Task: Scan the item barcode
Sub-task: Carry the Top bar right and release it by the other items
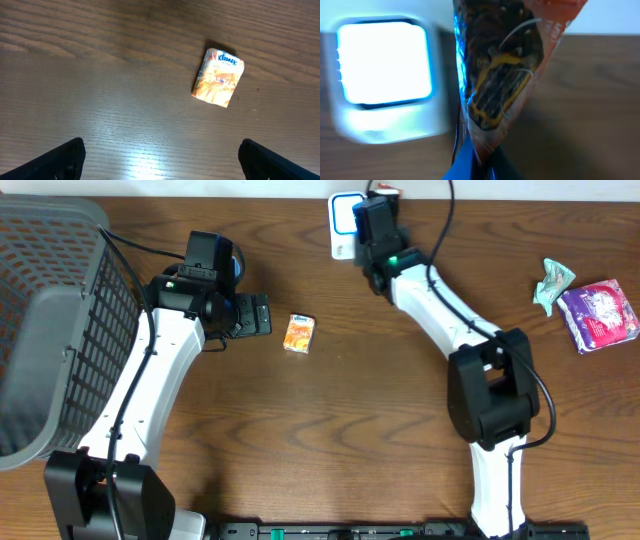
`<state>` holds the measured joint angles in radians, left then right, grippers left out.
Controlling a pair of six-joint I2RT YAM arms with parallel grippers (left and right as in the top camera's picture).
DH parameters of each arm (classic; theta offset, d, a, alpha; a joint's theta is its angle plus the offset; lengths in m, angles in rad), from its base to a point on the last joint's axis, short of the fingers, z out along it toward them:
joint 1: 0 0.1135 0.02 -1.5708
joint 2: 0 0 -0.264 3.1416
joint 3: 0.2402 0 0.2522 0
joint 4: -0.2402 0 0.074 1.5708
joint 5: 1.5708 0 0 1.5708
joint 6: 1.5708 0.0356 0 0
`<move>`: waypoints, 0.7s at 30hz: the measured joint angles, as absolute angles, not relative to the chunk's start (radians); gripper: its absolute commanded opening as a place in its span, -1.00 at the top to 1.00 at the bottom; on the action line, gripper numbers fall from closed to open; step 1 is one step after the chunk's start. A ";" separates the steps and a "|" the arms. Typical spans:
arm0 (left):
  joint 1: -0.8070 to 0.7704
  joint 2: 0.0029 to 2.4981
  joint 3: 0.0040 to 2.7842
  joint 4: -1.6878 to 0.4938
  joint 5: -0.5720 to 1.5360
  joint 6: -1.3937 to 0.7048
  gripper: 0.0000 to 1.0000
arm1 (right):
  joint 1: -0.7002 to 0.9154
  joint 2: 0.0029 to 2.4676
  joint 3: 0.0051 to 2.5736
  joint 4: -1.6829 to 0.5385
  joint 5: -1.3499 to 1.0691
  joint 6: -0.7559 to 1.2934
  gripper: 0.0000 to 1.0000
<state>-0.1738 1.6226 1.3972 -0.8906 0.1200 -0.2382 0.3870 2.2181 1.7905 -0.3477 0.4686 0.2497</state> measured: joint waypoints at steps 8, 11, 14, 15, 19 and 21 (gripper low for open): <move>-0.174 1.623 1.397 -0.890 0.120 -0.238 -0.96 | 0.181 2.204 1.791 -0.587 0.635 0.243 0.98; -0.174 1.623 1.397 -0.890 0.120 -0.238 -0.96 | 0.084 2.204 1.790 -0.640 0.656 0.243 0.98; -0.174 1.623 1.397 -0.890 0.120 -0.238 -0.96 | -0.018 2.204 1.791 -0.694 0.668 0.242 0.67; -0.174 1.623 1.397 -0.890 0.120 -0.238 -0.96 | -0.045 2.204 1.791 -0.712 0.669 0.239 0.44; -0.174 1.623 1.397 -0.890 0.120 -0.238 -0.96 | -0.131 2.204 1.791 -0.751 0.674 0.236 -0.09; -0.174 1.623 1.397 -0.891 0.120 -0.238 -0.96 | -0.162 2.204 1.790 -0.774 0.675 0.234 -0.29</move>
